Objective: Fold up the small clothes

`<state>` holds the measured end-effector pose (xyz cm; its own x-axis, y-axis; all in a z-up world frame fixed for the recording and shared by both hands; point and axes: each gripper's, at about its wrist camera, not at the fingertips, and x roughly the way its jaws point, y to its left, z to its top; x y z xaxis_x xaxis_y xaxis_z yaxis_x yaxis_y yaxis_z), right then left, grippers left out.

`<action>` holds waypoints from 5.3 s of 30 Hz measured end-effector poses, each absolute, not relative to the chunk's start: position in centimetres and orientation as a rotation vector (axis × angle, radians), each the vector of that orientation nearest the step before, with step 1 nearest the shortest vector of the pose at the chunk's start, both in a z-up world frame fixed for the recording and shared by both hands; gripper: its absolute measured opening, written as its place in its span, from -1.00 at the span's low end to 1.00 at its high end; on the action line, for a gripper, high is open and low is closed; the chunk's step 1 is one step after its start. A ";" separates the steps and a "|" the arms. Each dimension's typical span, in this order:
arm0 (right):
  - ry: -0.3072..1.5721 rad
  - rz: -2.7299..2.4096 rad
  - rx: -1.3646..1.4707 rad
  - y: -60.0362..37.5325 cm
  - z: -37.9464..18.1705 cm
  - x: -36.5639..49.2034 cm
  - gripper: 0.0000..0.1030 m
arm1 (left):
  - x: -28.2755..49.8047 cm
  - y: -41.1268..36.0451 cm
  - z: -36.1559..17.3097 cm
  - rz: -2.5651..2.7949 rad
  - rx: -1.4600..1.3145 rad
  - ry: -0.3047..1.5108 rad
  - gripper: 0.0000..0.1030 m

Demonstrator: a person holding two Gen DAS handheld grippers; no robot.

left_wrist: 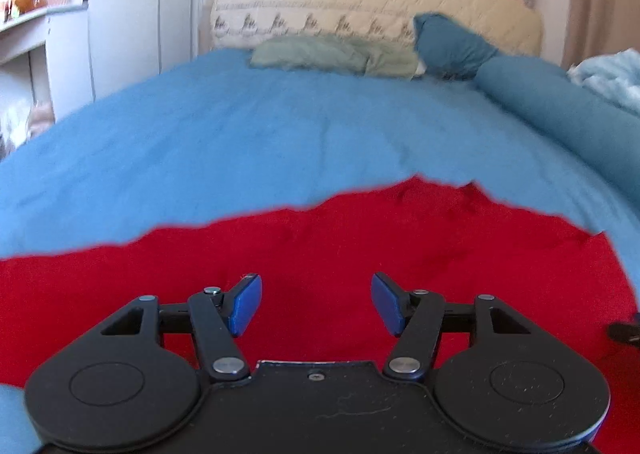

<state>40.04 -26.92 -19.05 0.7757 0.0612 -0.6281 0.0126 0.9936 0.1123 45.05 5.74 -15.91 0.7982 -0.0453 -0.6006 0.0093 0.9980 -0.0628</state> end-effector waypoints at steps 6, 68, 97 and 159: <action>0.584 0.118 0.082 -26.3 -16.2 40.6 0.94 | 44.3 6.8 -17.8 -0.033 -0.049 0.679 0.29; 0.597 0.331 0.003 6.8 -10.8 34.9 1.00 | 30.7 41.5 -11.7 0.467 -0.513 0.631 0.86; 0.524 0.234 0.027 -2.9 -8.0 36.3 1.00 | 37.9 26.9 -2.0 0.217 -0.320 0.370 -0.88; 0.517 -0.003 -0.116 -16.0 -5.6 46.0 -0.52 | 40.8 12.4 -17.9 0.093 0.038 0.729 0.97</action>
<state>45.99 -16.01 -5.62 0.8692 -0.0322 -0.4934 -0.0266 0.9934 -0.1117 40.85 12.41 -17.88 0.7422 0.0986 -0.6629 -0.0718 0.9951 0.0676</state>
